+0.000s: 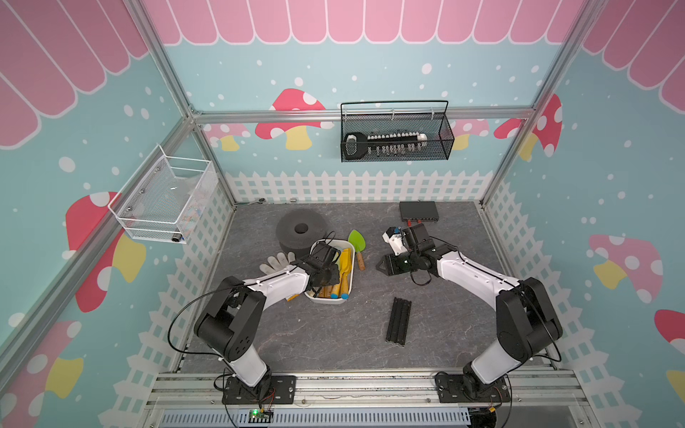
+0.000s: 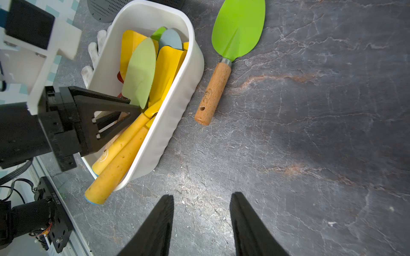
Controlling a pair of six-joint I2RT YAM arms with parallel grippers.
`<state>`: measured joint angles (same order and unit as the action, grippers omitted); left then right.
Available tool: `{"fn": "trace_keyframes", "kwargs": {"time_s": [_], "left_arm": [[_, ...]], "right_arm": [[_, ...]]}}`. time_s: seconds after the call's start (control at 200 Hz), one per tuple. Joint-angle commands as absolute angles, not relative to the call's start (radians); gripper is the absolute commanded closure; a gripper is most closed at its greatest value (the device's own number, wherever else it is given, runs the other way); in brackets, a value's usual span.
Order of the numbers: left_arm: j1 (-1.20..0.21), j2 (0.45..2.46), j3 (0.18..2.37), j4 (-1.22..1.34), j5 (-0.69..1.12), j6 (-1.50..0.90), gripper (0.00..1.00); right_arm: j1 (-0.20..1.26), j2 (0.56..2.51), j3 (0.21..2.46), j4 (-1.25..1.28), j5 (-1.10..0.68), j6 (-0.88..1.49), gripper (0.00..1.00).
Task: Take the shovel out of the storage box
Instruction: Pick up the shovel from the storage box, then place the shovel at the center of the board.
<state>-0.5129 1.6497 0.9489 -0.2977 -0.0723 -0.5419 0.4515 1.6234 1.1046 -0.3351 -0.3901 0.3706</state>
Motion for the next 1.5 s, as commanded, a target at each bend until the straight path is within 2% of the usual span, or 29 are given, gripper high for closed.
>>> {"fn": "trace_keyframes", "kwargs": {"time_s": [0.0, 0.23, 0.44, 0.79, 0.871, 0.976, 1.101, 1.261, 1.496], "left_arm": [[-0.518, 1.571, 0.982, -0.281, -0.111, -0.523, 0.9], [-0.541, 1.436, 0.951, -0.249, -0.175, -0.501, 0.92], [-0.587, 1.27, 0.813, -0.106, -0.211, -0.439, 0.94], [-0.635, 1.069, 0.606, 0.173, -0.054, -0.351, 0.96], [-0.649, 1.057, 0.584, 0.219, -0.007, -0.324, 0.97], [-0.665, 1.059, 0.567, 0.257, 0.023, -0.299, 0.98], [-0.684, 1.08, 0.569, 0.273, 0.047, -0.281, 1.0], [-0.726, 1.134, 0.592, 0.266, 0.045, -0.252, 1.0], [-0.756, 1.186, 0.618, 0.257, 0.035, -0.242, 1.0]], "right_arm": [[0.445, 1.603, 1.089, -0.319, -0.399, 0.359, 0.52], [0.446, 1.552, 1.055, -0.269, -0.399, 0.37, 0.51], [0.446, 1.486, 1.014, -0.214, -0.402, 0.37, 0.49], [0.446, 1.37, 0.947, -0.109, -0.474, 0.407, 0.47], [0.448, 1.344, 0.93, -0.081, -0.494, 0.421, 0.41], [0.453, 1.316, 0.914, -0.049, -0.512, 0.446, 0.4], [0.465, 1.283, 0.885, 0.005, -0.525, 0.497, 0.41], [0.494, 1.255, 0.857, 0.059, -0.51, 0.575, 0.48], [0.529, 1.229, 0.843, 0.084, -0.47, 0.613, 0.49]]}}
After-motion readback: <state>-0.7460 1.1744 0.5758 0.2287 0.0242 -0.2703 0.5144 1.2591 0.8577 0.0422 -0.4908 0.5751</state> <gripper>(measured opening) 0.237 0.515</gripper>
